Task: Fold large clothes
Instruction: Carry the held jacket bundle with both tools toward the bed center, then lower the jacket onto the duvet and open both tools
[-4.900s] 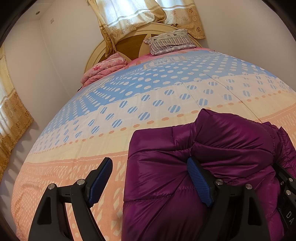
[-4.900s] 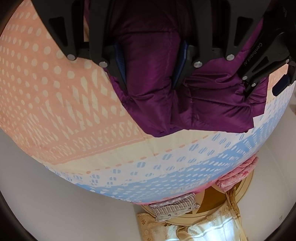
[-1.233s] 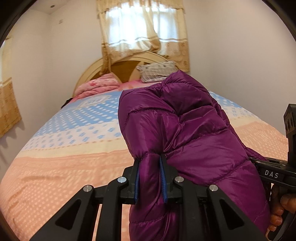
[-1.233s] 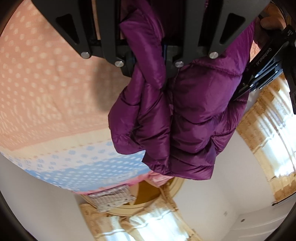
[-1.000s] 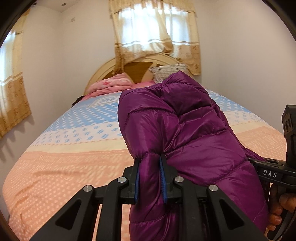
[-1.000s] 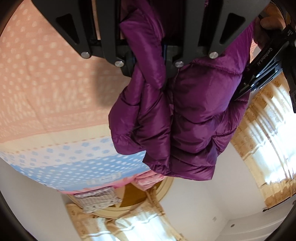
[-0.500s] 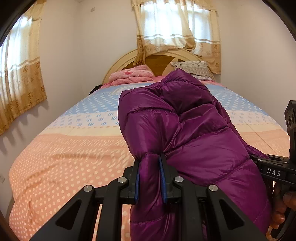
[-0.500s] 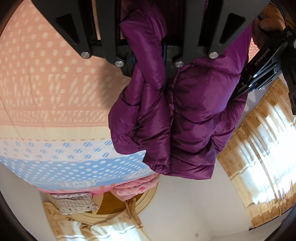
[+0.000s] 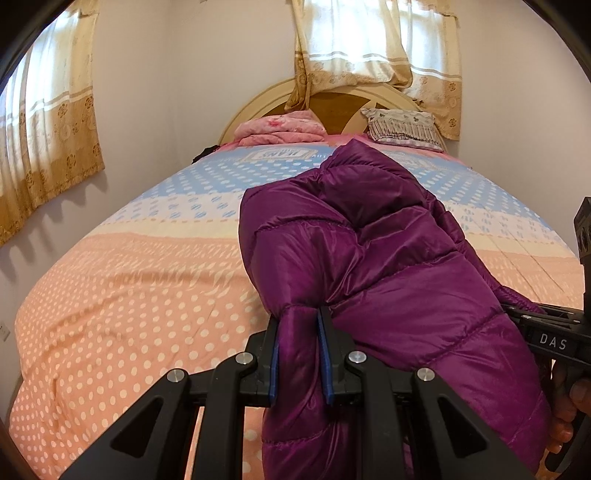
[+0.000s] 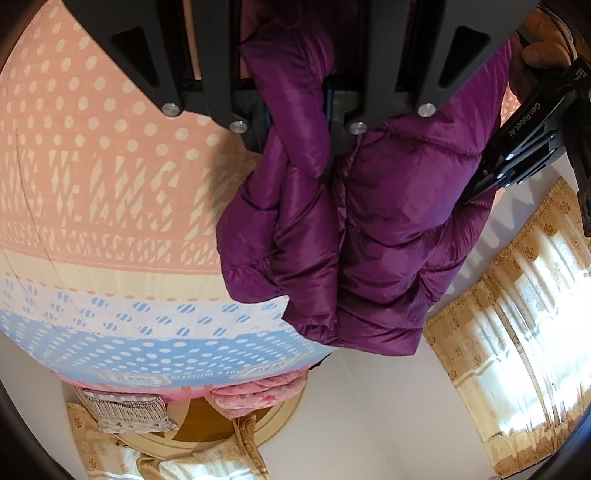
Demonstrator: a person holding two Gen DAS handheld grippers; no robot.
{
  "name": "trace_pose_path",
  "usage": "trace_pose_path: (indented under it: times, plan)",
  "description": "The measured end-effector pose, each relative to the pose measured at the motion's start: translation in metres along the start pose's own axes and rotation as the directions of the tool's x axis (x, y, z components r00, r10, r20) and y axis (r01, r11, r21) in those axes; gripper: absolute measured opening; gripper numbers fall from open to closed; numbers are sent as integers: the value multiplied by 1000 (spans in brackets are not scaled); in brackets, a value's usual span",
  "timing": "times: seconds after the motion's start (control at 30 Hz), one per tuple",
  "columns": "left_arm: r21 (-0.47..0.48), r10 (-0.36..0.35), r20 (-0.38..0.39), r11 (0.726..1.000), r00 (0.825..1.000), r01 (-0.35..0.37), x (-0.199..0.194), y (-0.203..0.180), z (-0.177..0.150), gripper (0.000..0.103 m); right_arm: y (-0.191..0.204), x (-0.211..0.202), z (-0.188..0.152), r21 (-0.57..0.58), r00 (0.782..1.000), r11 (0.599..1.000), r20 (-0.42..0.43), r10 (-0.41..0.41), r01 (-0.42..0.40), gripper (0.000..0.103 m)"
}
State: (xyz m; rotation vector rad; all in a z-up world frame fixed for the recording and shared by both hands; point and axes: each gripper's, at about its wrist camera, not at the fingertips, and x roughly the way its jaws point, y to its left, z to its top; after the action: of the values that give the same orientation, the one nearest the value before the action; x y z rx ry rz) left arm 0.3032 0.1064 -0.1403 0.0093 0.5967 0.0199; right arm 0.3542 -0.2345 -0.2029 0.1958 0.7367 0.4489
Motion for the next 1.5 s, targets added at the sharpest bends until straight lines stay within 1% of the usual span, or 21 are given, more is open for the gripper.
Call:
trace_pose_path:
  times: [0.17, 0.33, 0.37, 0.43, 0.53, 0.63, 0.67, 0.7, 0.8, 0.87, 1.13, 1.17, 1.23, 1.27, 1.3, 1.33, 1.37, 1.4, 1.43, 1.5]
  plan:
    - [-14, 1, -14, 1000, 1000, -1, 7, 5, -6, 18, 3, 5, 0, -2, 1000, 1000, -11, -5, 5, 23]
    - [-8, -9, -30, 1000, 1000, 9, 14, 8, -10, 19, 4, 9, -1, 5, 1000, 1000, -21, -9, 9, 23]
    - [-12, -8, -36, 1000, 999, 8, 16, 10, -11, 23, 4, 10, -2, 5, 1000, 1000, -22, -13, 13, 23]
    - [-19, -10, -45, 1000, 999, 9, 20, 13, -12, 25, 6, 11, -4, -3, 999, 1000, -24, -22, 22, 23]
    - [-4, 7, -42, 1000, 999, -8, 22, 14, -15, 32, 9, 11, -6, -13, 999, 999, -26, -36, 36, 24]
    - [-4, 35, -37, 999, 999, -35, 25, 16, -17, 46, 11, 13, -7, -14, 998, 999, -30, -46, 46, 25]
    - [-10, 47, -36, 999, 998, -48, 25, 17, -17, 55, 11, 13, -8, -12, 998, 999, -30, -52, 51, 26]
    - [-18, 57, -33, 998, 998, -57, 25, 19, -17, 60, 10, 14, -8, -10, 998, 998, -31, -56, 56, 27]
    - [-38, 52, -36, 998, 998, -53, 27, 22, -19, 65, 9, 15, -10, -7, 997, 998, -32, -69, 69, 30]
    - [-43, 61, -35, 997, 998, -63, 28, 23, -20, 69, 9, 16, -11, -9, 996, 997, -33, -79, 79, 32]
    - [-65, 69, -39, 995, 997, -71, 30, 25, -22, 74, 8, 19, -14, -11, 994, 995, -44, -99, 99, 36]
    - [-66, 77, -45, 995, 996, -79, 28, 26, -21, 75, 9, 19, -14, -12, 994, 995, -45, -103, 102, 36]
    - [-66, 93, -57, 993, 994, -97, 21, 26, -17, 75, 12, 13, -11, -19, 991, 992, -44, -127, 126, 42]
    - [-65, 101, -58, 992, 993, -105, 15, 25, -15, 75, 14, 10, -10, -22, 990, 991, -41, -132, 131, 43]
    - [-65, 109, -48, 992, 993, -112, 9, 24, -13, 75, 17, 1, -8, -26, 990, 990, -27, -141, 140, 45]
    - [-67, 118, -21, 991, 993, -119, -4, 24, -10, 75, 19, -4, -7, -27, 989, 989, -16, -145, 145, 51]
    - [-70, 122, -6, 990, 993, -122, -13, 23, -8, 75, 22, -13, -6, -31, 989, 989, -1, -146, 146, 56]
    - [-73, 125, 7, 990, 992, -124, -24, 22, -6, 75, 27, -25, -5, -39, 989, 988, 21, -147, 147, 63]
    - [-81, 127, 31, 989, 991, -124, -43, 22, -4, 75, 33, -39, -5, -56, 987, 986, 44, -154, 157, 65]
    - [-93, 140, 66, 987, 988, -133, -71, 19, -2, 75, 45, -65, -7, -83, 980, 979, 79, -182, 188, 65]
